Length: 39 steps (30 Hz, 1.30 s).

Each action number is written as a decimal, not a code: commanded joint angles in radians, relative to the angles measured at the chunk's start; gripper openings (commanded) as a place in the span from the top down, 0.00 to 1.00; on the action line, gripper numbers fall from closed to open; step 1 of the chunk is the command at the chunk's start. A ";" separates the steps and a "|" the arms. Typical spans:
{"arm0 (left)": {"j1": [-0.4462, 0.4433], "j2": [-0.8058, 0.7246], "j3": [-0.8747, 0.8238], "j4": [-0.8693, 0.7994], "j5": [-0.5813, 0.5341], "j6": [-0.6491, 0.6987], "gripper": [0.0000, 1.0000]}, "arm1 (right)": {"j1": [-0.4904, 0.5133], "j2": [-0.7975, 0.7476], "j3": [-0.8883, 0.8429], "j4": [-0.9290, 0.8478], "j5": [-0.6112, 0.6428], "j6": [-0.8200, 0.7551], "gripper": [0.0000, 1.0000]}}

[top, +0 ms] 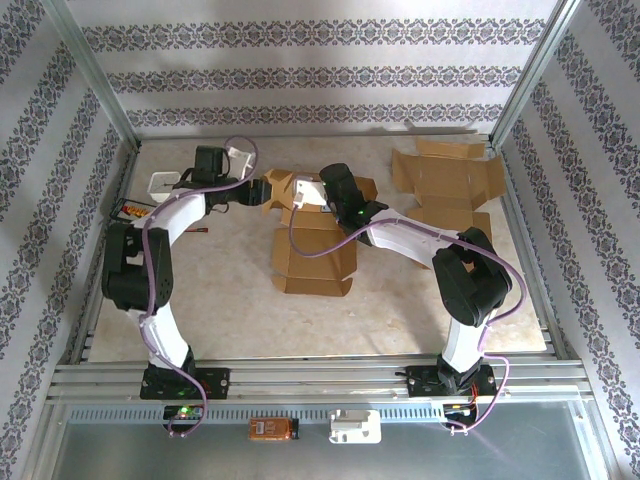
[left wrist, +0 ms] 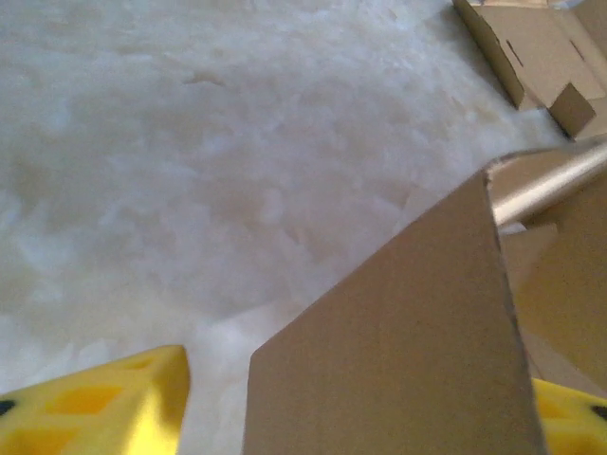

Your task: Fold the paper box

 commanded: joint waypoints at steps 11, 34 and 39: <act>-0.105 -0.021 -0.016 -0.085 -0.137 0.101 0.81 | 0.054 0.007 0.013 -0.051 0.049 0.194 0.91; -0.140 0.014 -0.125 0.243 -0.226 0.312 1.00 | -0.367 -0.147 0.380 -0.744 -0.985 1.415 0.19; -0.144 0.015 -0.130 0.281 -0.199 0.312 1.00 | -0.418 -0.079 0.360 -0.703 -1.085 1.458 0.19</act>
